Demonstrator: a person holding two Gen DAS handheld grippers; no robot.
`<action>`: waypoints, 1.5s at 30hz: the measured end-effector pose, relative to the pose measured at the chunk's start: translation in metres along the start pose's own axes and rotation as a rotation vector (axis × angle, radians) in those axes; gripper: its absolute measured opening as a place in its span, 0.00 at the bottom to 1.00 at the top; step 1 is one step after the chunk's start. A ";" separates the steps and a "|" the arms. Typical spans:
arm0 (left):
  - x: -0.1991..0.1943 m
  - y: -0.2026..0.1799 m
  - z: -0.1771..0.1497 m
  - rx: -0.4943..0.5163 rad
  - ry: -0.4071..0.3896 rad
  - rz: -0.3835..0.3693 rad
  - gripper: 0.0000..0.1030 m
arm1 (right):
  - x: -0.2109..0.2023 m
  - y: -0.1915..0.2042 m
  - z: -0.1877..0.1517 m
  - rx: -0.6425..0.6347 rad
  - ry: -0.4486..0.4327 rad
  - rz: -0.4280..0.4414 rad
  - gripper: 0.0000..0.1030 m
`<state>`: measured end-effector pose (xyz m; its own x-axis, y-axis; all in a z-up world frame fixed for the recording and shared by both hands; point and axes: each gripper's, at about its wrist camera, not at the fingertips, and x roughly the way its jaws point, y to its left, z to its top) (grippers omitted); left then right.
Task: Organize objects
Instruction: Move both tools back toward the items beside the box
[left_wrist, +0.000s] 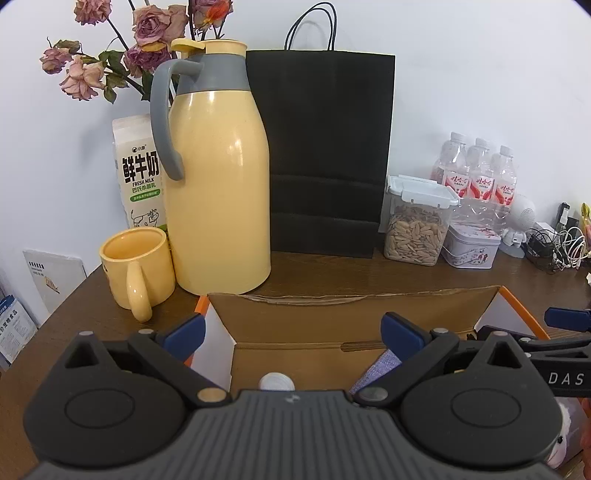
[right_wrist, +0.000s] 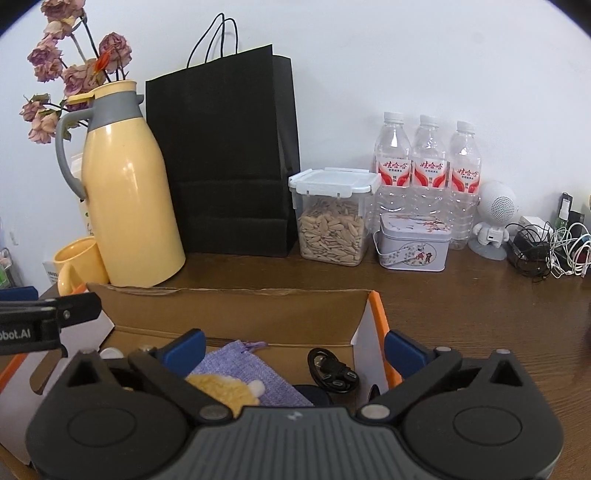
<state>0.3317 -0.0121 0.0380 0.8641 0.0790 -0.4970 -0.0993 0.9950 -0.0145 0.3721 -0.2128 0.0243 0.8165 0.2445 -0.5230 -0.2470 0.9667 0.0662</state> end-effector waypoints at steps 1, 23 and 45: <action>0.000 0.000 0.000 0.001 0.000 0.000 1.00 | -0.001 0.000 0.000 -0.001 -0.002 0.001 1.00; -0.069 0.017 -0.004 -0.013 -0.096 -0.017 1.00 | -0.083 0.017 -0.006 -0.057 -0.144 0.032 1.00; -0.151 0.063 -0.077 -0.010 -0.010 0.005 1.00 | -0.165 0.021 -0.115 -0.150 -0.001 -0.004 1.00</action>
<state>0.1568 0.0336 0.0453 0.8684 0.0844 -0.4885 -0.1081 0.9939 -0.0206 0.1721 -0.2420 0.0149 0.8183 0.2411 -0.5218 -0.3192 0.9456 -0.0636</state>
